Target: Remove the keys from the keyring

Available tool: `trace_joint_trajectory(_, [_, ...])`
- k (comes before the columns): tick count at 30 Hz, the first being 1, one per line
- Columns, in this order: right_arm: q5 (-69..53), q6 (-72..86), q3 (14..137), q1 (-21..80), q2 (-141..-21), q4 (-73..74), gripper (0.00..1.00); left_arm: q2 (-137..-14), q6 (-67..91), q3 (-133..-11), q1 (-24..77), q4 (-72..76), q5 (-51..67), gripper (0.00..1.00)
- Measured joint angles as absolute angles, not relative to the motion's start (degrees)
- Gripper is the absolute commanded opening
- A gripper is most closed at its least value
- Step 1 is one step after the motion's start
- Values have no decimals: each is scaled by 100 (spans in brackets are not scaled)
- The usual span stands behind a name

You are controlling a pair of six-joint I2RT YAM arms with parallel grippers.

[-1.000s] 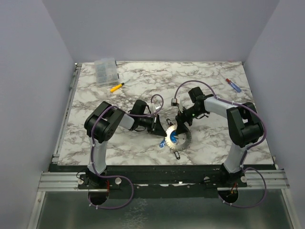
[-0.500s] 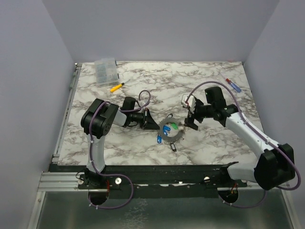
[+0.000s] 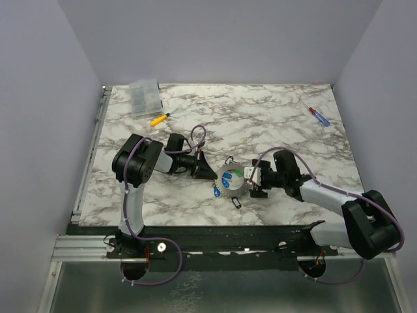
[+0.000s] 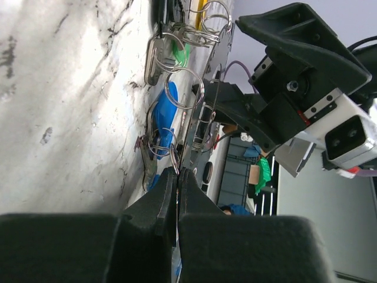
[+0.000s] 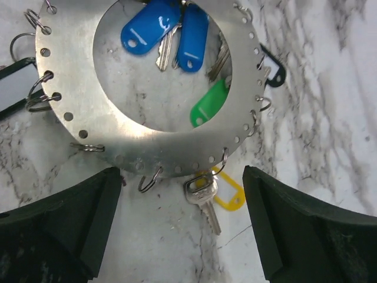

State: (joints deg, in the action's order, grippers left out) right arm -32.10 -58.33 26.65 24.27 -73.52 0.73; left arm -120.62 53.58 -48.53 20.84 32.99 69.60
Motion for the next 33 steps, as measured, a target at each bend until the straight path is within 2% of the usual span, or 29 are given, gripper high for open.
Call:
trace_joint_trajectory(3, [-3050,-6075,2027,2652,-7354,-1577,93,-12097,5400,-4864,2062,3356,7059,0])
trace_joint_trajectory(6, [-2753,-6543,919,3133,-7474,-3920,83,-12134,5406,-4875,2045,3409,7164,0])
trace_joint_trajectory(10, [-2609,-6807,497,3577,-7658,-5057,73,-12154,5428,-4875,2036,3457,7203,0])
trace_joint_trajectory(15, [-2512,-7161,355,3645,-7780,-5531,43,-12164,5461,-4880,2032,3476,7231,0])
trace_joint_trajectory(20, [-2521,-7511,290,3695,-7839,-5693,4,-12182,5561,-4917,2021,3479,7303,0])
trace_joint_trajectory(21, [-2519,-7599,268,3719,-7839,-5699,1,-12186,5616,-4930,2016,3472,7321,3])
trace_joint_trajectory(27, [-2462,-7749,228,3876,-7832,-5959,1,-12206,5671,-4982,1986,3435,7413,71])
trace_joint_trajectory(28, [-2440,-7686,235,3907,-7832,-5953,1,-12202,5649,-5009,1962,3479,7463,88])
trace_joint_trajectory(29, [-2379,-7618,257,3927,-7832,-5935,1,-12182,5618,-5061,1946,3551,7502,98])
trace_joint_trajectory(33, [-2029,-7170,589,3942,-7784,-5616,1,-11952,5697,-5286,1653,3588,7459,99])
